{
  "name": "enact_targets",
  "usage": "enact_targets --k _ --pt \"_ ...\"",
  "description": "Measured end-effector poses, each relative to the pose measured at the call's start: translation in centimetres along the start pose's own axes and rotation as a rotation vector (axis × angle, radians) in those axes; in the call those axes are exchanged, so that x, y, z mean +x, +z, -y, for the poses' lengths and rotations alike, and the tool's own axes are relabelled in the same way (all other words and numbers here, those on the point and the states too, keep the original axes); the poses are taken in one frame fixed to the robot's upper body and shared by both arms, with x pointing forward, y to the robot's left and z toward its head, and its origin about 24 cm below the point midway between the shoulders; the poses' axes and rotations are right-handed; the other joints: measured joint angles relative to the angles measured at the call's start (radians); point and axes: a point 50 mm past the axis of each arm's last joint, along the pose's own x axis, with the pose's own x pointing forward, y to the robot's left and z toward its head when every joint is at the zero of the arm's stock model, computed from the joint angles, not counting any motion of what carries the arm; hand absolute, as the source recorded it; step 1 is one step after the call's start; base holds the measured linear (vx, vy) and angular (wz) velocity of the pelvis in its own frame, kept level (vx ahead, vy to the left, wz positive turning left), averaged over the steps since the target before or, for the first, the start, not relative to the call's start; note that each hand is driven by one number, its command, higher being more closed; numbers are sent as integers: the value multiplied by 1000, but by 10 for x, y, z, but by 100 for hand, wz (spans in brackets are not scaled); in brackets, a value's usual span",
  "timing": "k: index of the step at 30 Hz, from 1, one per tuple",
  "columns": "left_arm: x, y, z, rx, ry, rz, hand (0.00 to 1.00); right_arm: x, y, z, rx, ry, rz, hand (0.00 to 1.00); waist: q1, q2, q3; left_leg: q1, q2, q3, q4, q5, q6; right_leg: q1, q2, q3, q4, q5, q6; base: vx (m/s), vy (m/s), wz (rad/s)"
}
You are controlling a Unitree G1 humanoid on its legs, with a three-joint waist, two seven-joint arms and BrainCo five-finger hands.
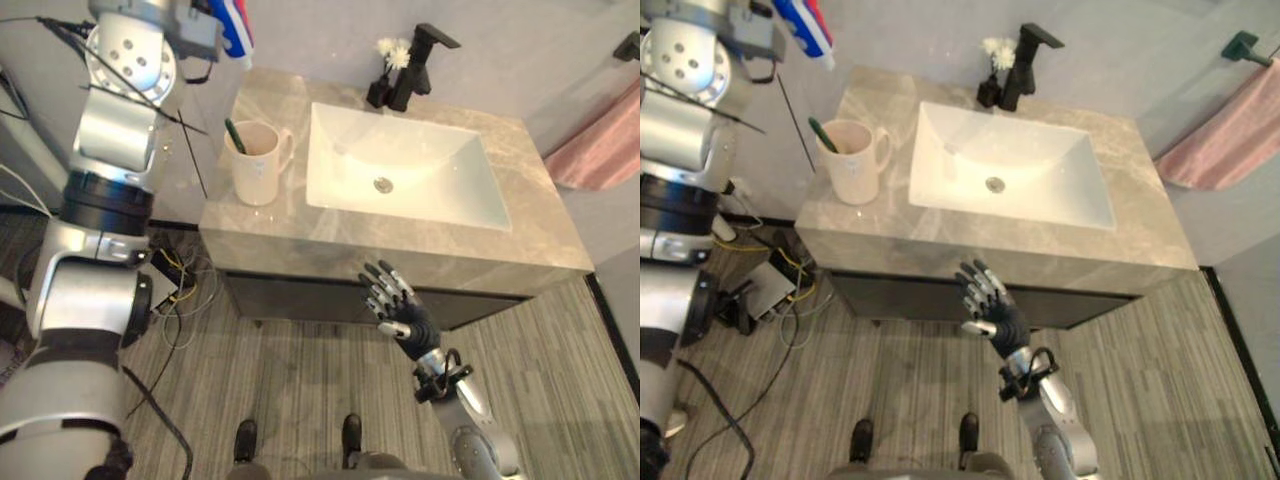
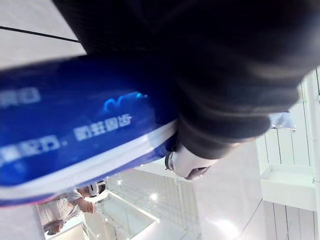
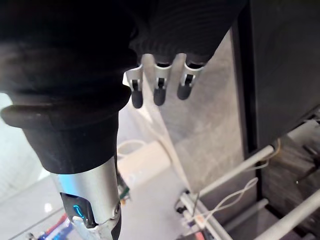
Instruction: Organize washtable
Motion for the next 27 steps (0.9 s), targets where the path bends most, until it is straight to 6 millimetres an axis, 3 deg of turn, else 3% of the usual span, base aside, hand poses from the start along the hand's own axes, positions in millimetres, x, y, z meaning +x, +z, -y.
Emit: enact_targets --k 9,27 --pt "-19 -29 -6 22 22 -109 100 2 -1 -2 4 11 -13 0 2 1 21 -1 0 0 0 -1 -1 1 0 -1 -4 0 0 0 0 0" --pt "-44 -61 -6 11 0 -255 100 0 -3 -1 28 4 -20 0 3 14 87 -5 0 -1 4 -2 -1 1 0 -1 -8 2 0 0 0 0"
